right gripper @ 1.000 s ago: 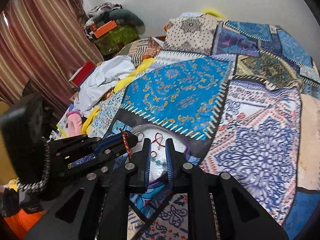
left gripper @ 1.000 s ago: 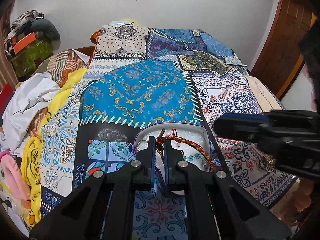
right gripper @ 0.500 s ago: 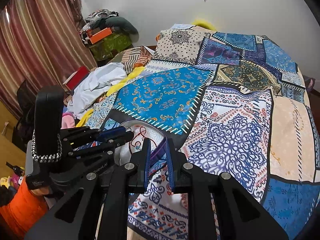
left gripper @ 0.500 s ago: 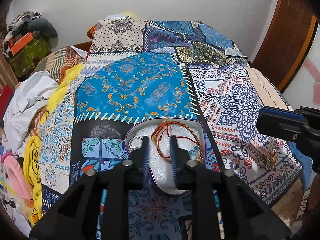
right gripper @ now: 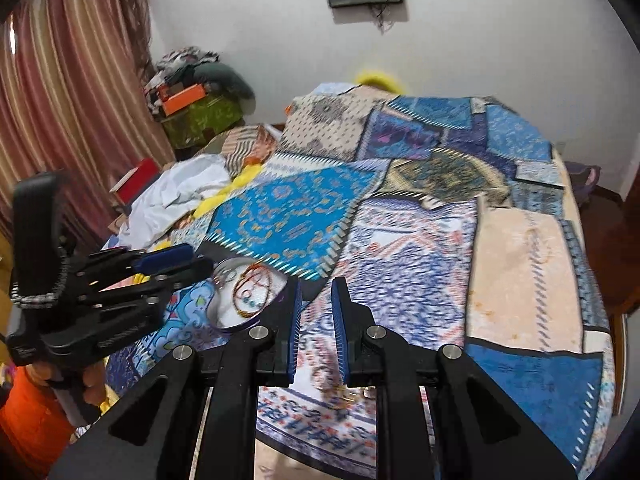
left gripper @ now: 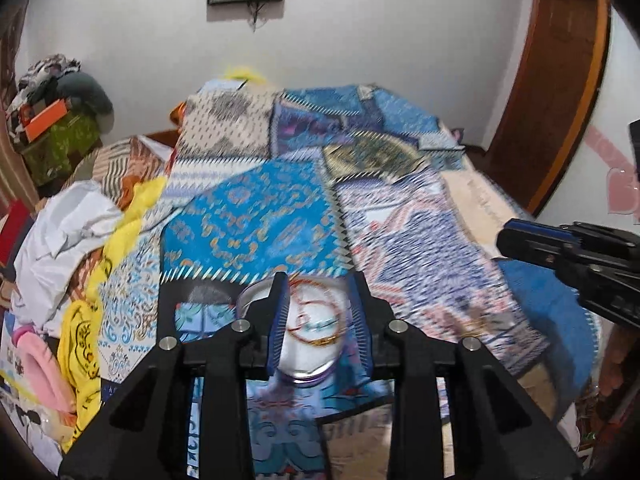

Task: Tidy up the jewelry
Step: 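Lift both tools away from the tin, then reach the left tool to a gold ring on the cloth and close on it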

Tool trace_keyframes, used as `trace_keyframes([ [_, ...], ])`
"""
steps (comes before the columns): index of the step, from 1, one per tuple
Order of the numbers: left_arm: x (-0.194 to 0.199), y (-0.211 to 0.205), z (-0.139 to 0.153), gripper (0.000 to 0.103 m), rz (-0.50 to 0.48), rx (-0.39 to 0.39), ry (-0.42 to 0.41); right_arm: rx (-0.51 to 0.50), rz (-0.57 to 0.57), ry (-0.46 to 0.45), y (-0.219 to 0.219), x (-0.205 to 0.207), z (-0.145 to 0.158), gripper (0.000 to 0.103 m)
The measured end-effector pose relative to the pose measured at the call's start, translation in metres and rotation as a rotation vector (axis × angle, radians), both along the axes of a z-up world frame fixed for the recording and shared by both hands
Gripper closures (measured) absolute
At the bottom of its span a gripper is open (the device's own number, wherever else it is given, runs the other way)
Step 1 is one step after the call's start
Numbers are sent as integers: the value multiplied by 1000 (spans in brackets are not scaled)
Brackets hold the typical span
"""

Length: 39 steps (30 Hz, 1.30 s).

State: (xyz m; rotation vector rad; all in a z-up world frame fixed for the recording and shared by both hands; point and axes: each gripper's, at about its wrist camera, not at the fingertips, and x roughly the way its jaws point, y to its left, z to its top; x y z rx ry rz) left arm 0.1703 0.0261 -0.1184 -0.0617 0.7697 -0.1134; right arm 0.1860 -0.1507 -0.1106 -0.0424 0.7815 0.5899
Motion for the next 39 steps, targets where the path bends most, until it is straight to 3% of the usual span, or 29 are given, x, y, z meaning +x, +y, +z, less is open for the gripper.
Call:
trace_keyframes([
  [6, -11, -33, 18, 61, -83, -2, -53, -1, -84, -23, -35, -3, 7, 87],
  [7, -12, -40, 18, 61, -98, 2, -53, -3, -91, -21, -38, -4, 6, 84],
  [9, -12, -51, 15, 61, -124, 8, -44, -6, -115, -19, -49, -7, 3, 66],
  [11, -10, -61, 8, 61, -145, 12, -26, -6, -130, -29, -57, -12, 0, 62],
  [27, -7, -81, -72, 61, -202, 43, 191, -146, -65, 44, -61, -27, -59, 62],
  [35, 3, -86, -77, 61, -226, 30, 185, -142, -6, 84, -53, -22, -75, 63],
  [39, 6, -91, -78, 61, -244, 45, 175, -157, 16, 74, -46, -23, -78, 68],
])
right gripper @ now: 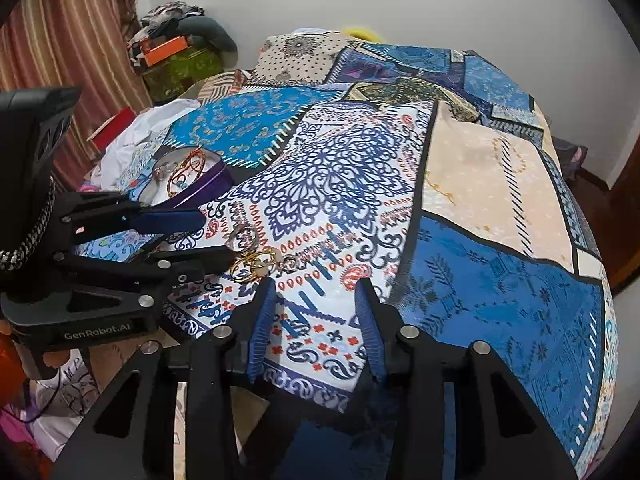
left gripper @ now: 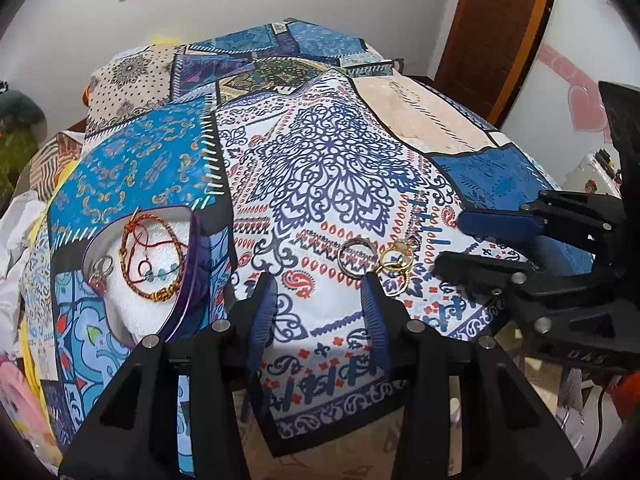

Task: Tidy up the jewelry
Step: 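Reach the left tool to a gold ring on the cloth and close on it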

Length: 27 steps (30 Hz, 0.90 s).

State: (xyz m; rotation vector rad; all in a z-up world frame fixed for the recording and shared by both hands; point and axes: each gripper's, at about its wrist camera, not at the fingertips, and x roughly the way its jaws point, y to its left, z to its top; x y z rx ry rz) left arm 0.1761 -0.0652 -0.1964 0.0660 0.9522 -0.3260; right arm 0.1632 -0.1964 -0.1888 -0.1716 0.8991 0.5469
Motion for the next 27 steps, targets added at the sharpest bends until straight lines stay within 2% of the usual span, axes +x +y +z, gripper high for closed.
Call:
trace_keyframes([
  [10, 7, -5, -2, 61, -21, -14, -10, -39, 45, -23, 16, 7, -4, 79],
  [16, 11, -6, -3, 61, -22, -28, -13, -31, 64, -19, 19, 12, -7, 92],
  [20, 14, -7, -4, 63, -23, -37, -19, -15, 65, -16, 18, 13, -7, 93],
  [27, 18, -4, -4, 82, -9, -87, -7, 23, 27, -5, 10, 15, -4, 94],
])
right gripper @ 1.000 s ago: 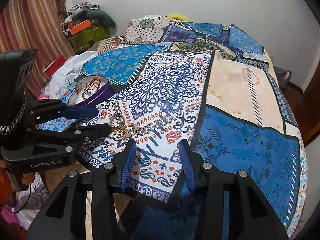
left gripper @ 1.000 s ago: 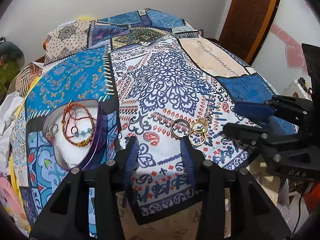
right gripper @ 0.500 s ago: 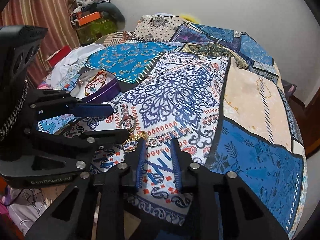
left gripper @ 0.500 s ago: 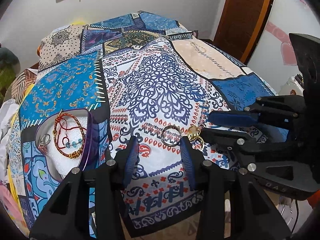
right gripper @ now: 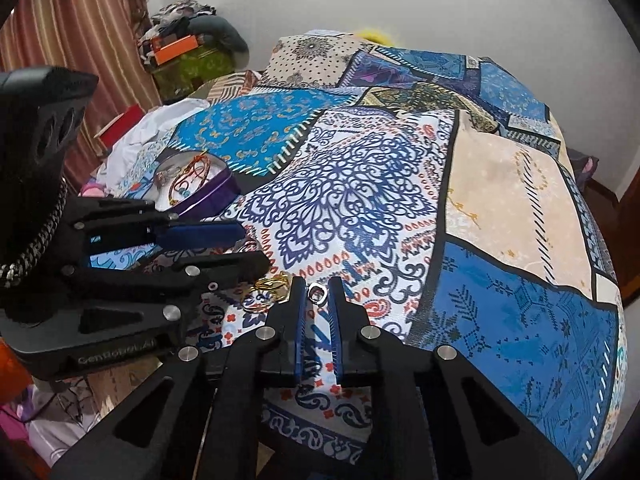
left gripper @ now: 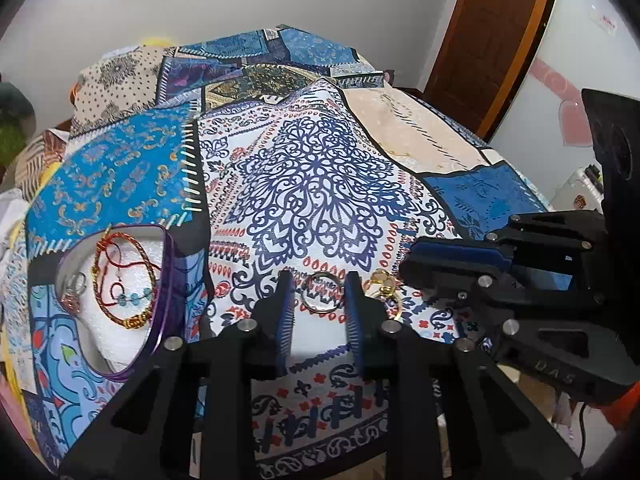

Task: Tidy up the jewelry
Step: 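Reach the left tool to a gold ring on the cloth and close on it, then carry the gold ring in the left tool over the heart tin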

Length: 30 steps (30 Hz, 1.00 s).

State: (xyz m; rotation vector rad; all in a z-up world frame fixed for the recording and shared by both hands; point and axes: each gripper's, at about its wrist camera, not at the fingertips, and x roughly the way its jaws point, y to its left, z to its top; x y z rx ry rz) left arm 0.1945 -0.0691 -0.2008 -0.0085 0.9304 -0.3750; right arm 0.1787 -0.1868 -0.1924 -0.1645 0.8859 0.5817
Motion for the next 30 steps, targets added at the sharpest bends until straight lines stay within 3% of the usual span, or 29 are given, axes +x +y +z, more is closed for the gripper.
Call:
trace_keyframes([
  [10, -6, 2, 7, 82, 17, -33, 11, 20, -44, -46, -11, -5, 23, 93],
  [14, -13, 3, 12, 82, 35, -8, -5, 42, -55, -64, -10, -6, 34, 93],
  [30, -46, 48, 76, 82, 134, 21, -190, 103, -22, -160, 25, -15, 81, 93],
])
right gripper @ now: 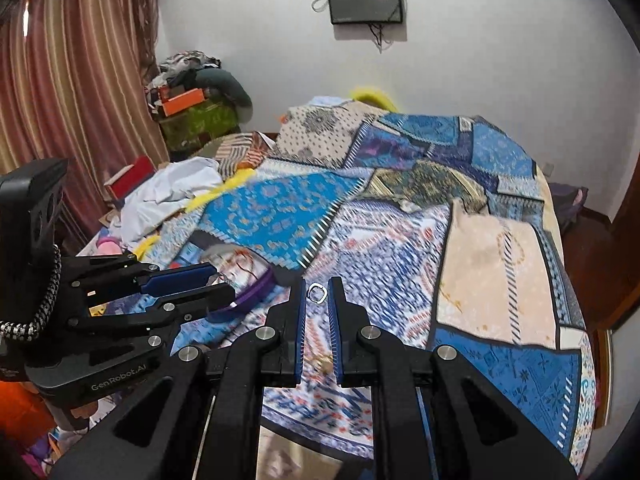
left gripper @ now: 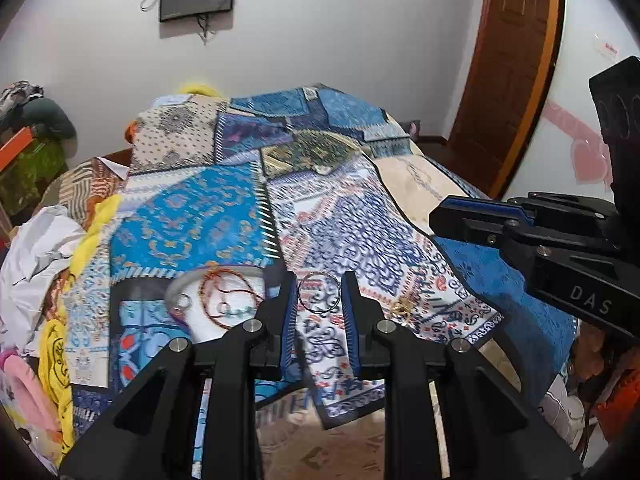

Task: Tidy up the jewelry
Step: 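Carry the gold ring in the left tool over the heart tin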

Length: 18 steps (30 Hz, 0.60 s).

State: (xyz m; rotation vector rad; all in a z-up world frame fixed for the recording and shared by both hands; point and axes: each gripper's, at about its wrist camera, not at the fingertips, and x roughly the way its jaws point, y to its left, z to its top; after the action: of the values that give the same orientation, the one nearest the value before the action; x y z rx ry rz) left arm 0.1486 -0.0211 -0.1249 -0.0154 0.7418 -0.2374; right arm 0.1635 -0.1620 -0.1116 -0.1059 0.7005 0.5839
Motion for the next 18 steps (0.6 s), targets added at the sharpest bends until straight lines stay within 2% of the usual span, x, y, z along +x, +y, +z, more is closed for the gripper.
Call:
trace_keyframes([
  [10, -8, 42, 17, 82, 91, -2, -61, 30, 60, -37, 39, -2, 17, 93],
  [18, -5, 76, 7, 82, 162, -16, -46, 32, 107, -19, 74, 7, 9, 93],
])
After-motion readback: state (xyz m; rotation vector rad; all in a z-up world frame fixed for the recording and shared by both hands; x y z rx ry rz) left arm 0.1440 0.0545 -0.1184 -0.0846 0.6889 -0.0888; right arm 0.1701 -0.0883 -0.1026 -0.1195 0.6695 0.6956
